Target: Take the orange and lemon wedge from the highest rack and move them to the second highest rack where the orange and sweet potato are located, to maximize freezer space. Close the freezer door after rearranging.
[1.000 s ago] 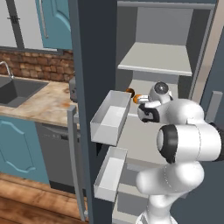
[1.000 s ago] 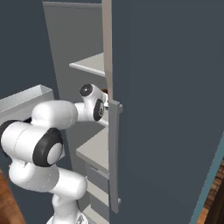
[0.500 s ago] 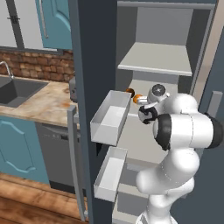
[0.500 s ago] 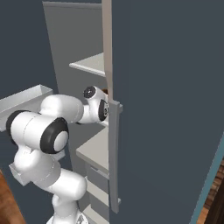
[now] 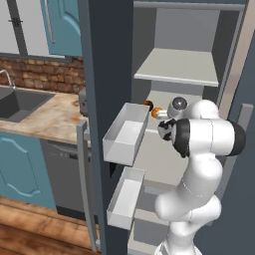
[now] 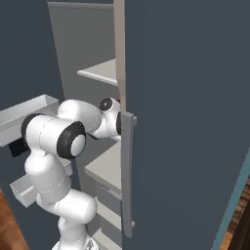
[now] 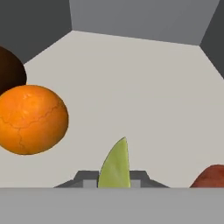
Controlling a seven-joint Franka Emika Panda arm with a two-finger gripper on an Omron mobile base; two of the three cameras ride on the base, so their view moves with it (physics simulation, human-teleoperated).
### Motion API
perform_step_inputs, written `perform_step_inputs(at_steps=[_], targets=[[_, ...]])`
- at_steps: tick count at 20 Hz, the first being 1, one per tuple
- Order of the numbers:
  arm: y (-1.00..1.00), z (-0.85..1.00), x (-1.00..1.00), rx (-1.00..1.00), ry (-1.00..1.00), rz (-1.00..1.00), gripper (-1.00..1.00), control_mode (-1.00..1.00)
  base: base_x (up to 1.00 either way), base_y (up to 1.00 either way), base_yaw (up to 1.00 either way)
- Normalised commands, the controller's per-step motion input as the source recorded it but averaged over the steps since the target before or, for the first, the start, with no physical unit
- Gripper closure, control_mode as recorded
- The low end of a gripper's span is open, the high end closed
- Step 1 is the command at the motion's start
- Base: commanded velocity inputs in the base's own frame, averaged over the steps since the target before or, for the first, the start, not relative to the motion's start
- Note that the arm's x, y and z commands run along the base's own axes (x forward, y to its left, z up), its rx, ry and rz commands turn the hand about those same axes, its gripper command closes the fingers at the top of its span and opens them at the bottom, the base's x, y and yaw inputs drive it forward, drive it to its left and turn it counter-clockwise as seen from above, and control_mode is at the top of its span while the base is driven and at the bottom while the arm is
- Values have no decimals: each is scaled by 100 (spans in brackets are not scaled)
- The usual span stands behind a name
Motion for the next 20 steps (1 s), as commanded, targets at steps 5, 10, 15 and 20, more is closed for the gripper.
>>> perform_step_inputs(at_steps=[5, 10, 15, 20], targets=[[-5, -13, 27, 0, 0, 0, -100, -100, 0, 0, 0], [0, -8, 14, 0, 0, 0, -100, -100, 0, 0, 0], [0, 0, -3, 3, 0, 0, -100, -100, 0, 0, 0], [7, 5, -35, 7, 0, 0, -100, -100, 0, 0, 0]])
